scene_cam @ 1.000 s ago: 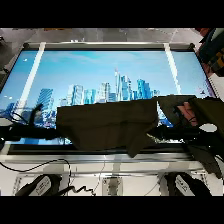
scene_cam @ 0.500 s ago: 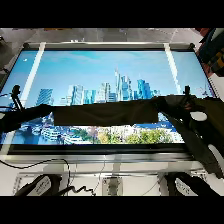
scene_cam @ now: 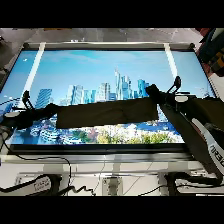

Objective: Fold the clothes and pants, and hang the long-sleeved shirts on hangers.

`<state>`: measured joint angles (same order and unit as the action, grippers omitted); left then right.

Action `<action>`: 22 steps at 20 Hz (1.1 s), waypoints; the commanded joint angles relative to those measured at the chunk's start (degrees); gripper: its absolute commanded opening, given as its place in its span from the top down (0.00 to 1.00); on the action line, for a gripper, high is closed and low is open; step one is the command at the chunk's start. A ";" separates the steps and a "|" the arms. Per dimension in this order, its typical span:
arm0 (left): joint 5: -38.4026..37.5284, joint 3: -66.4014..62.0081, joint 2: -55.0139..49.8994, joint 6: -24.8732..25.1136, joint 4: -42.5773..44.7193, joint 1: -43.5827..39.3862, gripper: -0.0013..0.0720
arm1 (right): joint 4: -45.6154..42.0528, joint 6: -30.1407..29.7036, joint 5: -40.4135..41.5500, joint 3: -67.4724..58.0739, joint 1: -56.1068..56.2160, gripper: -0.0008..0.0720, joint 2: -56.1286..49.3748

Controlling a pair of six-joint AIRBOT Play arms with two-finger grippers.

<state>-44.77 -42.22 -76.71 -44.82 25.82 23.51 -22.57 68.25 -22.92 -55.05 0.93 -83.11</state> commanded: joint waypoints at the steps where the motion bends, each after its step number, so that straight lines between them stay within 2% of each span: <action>1: 0.17 -0.07 0.31 0.26 -0.96 3.30 0.10 | -9.35 0.11 -7.69 -4.50 -1.77 0.23 -1.81; 3: -1.22 -0.11 1.97 0.26 2.67 6.88 0.10 | -12.66 0.11 -15.23 -6.01 -4.39 0.24 -1.81; 5: -4.52 -0.11 2.34 -0.37 11.41 8.74 0.10 | -14.62 0.11 -22.01 -6.45 -6.75 0.24 -1.81; 6: -6.43 -0.11 1.97 -2.03 16.02 8.70 0.10 | -15.63 0.11 -24.44 -6.45 -7.28 0.24 -1.86; 8: -9.27 -0.09 0.11 -2.82 19.17 7.10 0.10 | -17.03 0.11 -27.89 -6.45 -7.02 0.24 -1.99; 10: -9.88 -0.11 -2.40 -2.78 18.53 4.00 0.10 | -17.11 0.17 -29.14 -6.45 -5.44 0.28 -2.01; 11: -9.42 -0.11 -3.76 -2.75 18.56 1.77 0.10 | -17.14 0.17 -29.00 -6.45 -4.22 0.38 -2.01; 13: -6.08 -0.13 -6.03 -2.78 18.49 -2.64 0.10 | -17.18 0.20 -27.80 -6.51 -1.44 0.39 -2.01; 15: -1.86 -1.31 -6.71 -2.82 18.12 -5.64 0.16 | -17.20 0.35 -25.97 -6.49 1.73 0.39 -2.03; 16: -1.14 -2.99 -6.69 -2.82 17.62 -6.56 0.35 | -17.29 0.35 -24.79 -6.49 3.48 0.42 -2.01; 17: -2.03 -5.14 -6.67 -3.02 17.22 -6.75 0.70 | -17.31 0.35 -23.34 -6.51 5.16 0.50 -2.03; 18: -4.48 -7.89 -6.49 -3.02 17.00 -6.88 0.96 | -17.31 0.35 -21.16 -6.51 6.99 0.63 -2.03; 20: -11.67 -14.14 -5.46 -2.99 17.07 -6.88 0.97 | -17.46 1.55 -17.20 -6.51 10.23 0.91 -2.19; 21: -16.15 -17.64 -4.35 -3.10 17.05 -6.88 0.97 | -17.70 2.91 -15.45 -6.60 11.91 0.97 -2.60; 22: -19.91 -20.65 -2.95 -4.28 17.05 -6.88 0.97 | -18.08 3.19 -14.43 -7.13 13.57 0.97 -3.43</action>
<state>-55.13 -55.27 -81.60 -47.90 43.48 17.23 -40.05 69.71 -42.35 -61.71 10.09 -85.67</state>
